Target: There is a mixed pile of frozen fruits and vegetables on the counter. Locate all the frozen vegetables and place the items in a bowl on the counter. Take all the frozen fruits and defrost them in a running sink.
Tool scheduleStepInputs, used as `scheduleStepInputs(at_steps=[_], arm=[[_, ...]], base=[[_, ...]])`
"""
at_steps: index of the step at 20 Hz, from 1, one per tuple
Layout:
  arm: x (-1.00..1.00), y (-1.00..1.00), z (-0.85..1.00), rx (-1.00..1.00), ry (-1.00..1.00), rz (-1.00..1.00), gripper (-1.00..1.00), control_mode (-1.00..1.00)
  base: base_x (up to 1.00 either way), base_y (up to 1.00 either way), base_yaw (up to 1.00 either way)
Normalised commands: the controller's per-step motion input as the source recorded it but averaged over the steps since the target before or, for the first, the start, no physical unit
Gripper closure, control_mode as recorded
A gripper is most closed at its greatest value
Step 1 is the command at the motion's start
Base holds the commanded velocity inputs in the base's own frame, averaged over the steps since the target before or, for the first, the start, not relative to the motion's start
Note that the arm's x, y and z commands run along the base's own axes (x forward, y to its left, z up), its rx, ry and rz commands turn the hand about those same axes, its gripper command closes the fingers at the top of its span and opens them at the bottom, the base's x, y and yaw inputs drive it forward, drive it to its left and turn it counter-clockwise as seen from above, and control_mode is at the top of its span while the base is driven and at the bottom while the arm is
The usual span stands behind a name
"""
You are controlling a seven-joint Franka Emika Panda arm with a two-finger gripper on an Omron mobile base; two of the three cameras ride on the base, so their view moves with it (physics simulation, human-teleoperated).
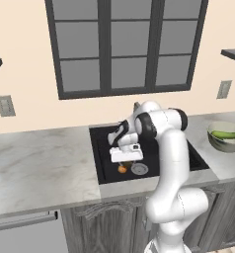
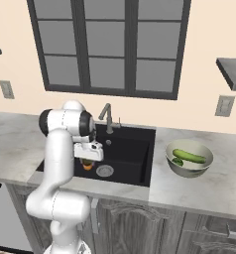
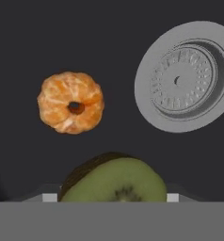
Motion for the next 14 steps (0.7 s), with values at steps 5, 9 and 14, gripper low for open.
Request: scheduleStepInputs(at_steps=[5,9,14], arm=[[0.03,-0.22,-0.26,0.00,0.05,-0.06,1.00,-1.00],[0.13,-0.23,-0.29,-0.01,0.04,-0.06,1.00,-1.00],[0.23,-0.05,-0.19,-0.01,0.00,-0.02,1.00,-1.00]], base=[[0.00,0.00,0.00],[0.00,0.00,0.00],[0.00,0.00,0.00]])
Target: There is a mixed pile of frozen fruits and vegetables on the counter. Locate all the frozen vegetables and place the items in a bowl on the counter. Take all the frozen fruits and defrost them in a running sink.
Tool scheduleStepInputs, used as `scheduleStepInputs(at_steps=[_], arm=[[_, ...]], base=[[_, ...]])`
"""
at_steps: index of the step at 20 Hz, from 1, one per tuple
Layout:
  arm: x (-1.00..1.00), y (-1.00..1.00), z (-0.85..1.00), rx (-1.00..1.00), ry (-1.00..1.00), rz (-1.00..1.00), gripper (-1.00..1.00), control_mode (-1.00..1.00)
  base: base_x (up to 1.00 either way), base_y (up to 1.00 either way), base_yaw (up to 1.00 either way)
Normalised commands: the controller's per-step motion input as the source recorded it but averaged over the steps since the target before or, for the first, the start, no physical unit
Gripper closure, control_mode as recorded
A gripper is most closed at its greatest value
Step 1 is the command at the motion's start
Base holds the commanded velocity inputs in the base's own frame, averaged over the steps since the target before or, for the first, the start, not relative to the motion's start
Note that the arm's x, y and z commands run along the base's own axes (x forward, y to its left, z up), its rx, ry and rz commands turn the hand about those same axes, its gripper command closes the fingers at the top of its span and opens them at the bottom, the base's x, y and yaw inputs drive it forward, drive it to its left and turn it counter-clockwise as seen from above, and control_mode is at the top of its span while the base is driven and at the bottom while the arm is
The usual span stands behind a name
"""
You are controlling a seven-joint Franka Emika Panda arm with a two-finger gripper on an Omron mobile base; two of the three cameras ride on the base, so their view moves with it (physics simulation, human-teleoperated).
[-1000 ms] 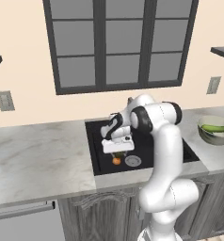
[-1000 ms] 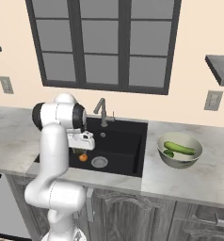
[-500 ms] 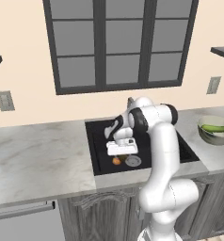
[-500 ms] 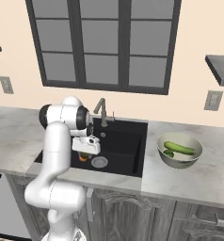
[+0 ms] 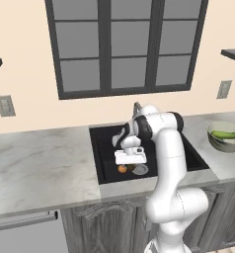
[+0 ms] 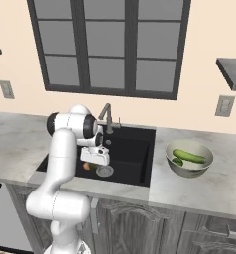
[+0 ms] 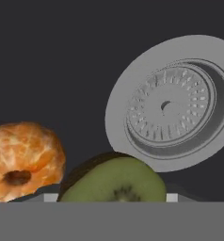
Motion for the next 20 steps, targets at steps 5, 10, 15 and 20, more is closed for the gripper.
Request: scheduleStepInputs(at_steps=[5,10,15,20], arm=[[0.29,-0.02,-0.19,-0.01,0.00,-0.02,1.00,-1.00],[0.23,-0.13,-0.28,-0.03,0.00,-0.03,1.00,-1.00],[0.16,-0.01,-0.24,-0.02,0.00,-0.03,-1.00,-1.00],[0.06,0.00,-0.07,0.00,0.00,0.00,-1.00,-1.00]], base=[[0.00,0.00,0.00],[0.00,0.00,0.00],[0.00,0.00,0.00],[0.00,0.00,0.00]])
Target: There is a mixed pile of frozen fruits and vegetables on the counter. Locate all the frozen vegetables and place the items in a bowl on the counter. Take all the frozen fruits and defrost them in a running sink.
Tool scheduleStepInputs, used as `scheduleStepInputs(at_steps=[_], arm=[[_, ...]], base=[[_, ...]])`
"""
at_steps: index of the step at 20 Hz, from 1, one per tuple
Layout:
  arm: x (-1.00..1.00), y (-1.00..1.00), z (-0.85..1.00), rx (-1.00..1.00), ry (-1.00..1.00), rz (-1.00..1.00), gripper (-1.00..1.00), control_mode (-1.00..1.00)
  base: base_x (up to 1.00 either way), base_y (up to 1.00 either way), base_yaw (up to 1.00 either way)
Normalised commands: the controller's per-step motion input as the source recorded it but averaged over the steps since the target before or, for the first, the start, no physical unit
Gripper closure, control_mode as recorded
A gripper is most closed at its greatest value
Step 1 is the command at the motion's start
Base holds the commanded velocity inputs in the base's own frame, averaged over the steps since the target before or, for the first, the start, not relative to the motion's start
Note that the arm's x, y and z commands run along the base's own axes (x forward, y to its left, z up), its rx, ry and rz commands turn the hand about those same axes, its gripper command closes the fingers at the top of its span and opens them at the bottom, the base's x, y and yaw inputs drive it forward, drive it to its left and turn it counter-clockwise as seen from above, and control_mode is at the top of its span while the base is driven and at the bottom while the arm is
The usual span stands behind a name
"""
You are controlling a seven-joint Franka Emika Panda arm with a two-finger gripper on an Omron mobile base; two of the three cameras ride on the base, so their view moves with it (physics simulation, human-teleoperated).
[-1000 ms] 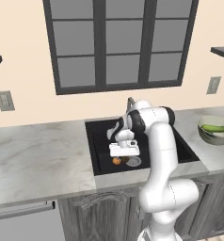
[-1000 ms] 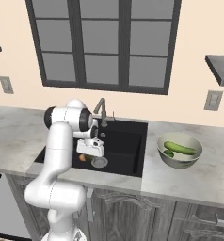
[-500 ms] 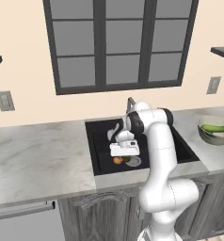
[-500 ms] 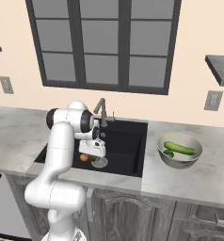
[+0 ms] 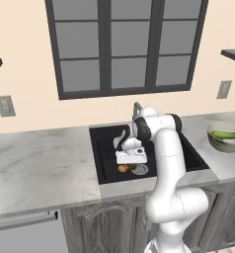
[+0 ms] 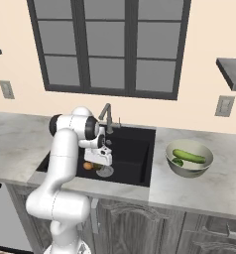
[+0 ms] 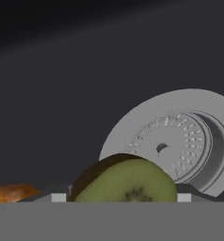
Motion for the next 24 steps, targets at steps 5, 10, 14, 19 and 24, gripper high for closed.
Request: scheduleStepInputs(at_steps=[5,10,14,19,24], arm=[[-0.08,0.02,0.11,0.00,-0.02,0.00,-1.00,-1.00],[-0.11,0.15,0.38,-0.02,-0.06,0.00,-1.00,-1.00],[-0.13,0.20,0.41,-0.03,-0.05,0.00,-1.00,-1.00],[-0.19,0.16,0.42,-0.03,-0.04,0.00,-1.00,-1.00],[-0.21,0.12,0.42,-0.03,-0.03,0.00,-1.00,-1.00]], base=[[0.00,0.00,0.00],[0.00,0.00,0.00],[0.00,0.00,0.00],[0.00,0.00,0.00],[0.00,0.00,0.00]])
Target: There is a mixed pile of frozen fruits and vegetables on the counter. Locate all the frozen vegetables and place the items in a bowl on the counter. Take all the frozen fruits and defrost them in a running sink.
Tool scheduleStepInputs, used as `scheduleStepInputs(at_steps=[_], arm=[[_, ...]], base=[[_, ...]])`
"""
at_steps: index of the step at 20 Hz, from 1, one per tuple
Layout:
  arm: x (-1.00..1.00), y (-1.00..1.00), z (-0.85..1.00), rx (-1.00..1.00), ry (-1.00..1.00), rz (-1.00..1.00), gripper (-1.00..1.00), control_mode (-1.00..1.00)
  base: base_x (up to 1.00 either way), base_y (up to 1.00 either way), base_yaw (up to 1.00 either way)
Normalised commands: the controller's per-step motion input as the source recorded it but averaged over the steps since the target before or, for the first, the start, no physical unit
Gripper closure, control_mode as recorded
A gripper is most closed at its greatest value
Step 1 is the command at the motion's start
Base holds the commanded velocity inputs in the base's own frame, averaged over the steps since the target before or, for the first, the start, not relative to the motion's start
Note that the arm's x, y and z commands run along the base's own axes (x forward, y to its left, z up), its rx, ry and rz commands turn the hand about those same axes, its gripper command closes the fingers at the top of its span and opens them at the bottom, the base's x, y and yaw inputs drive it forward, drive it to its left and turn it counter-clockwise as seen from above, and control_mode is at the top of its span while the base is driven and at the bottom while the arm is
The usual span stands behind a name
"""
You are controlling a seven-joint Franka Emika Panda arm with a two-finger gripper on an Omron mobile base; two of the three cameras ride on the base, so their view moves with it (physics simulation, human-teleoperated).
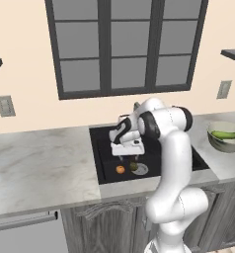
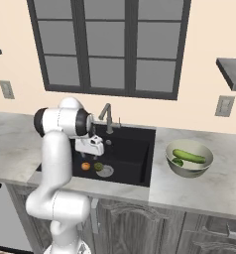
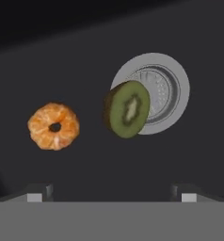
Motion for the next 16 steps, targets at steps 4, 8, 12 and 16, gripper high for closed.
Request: scheduleStepInputs(at_steps=[4,8,12,16], arm=[[-0.17,0.22,0.32,-0.01,-0.01,0.00,-1.00,-1.00],[-0.17,0.23,0.30,0.00,-0.01,0.00,-1.00,-1.00],[-0.20,0.04,0.41,-0.02,-0.03,0.00,-1.00,-1.00],[-0.22,0.01,0.45,-0.01,-0.05,0.00,-1.00,-1.00]], base=[[0.00,0.00,0.00],[0.00,0.00,0.00],[0.00,0.00,0.00],[0.00,0.00,0.00]])
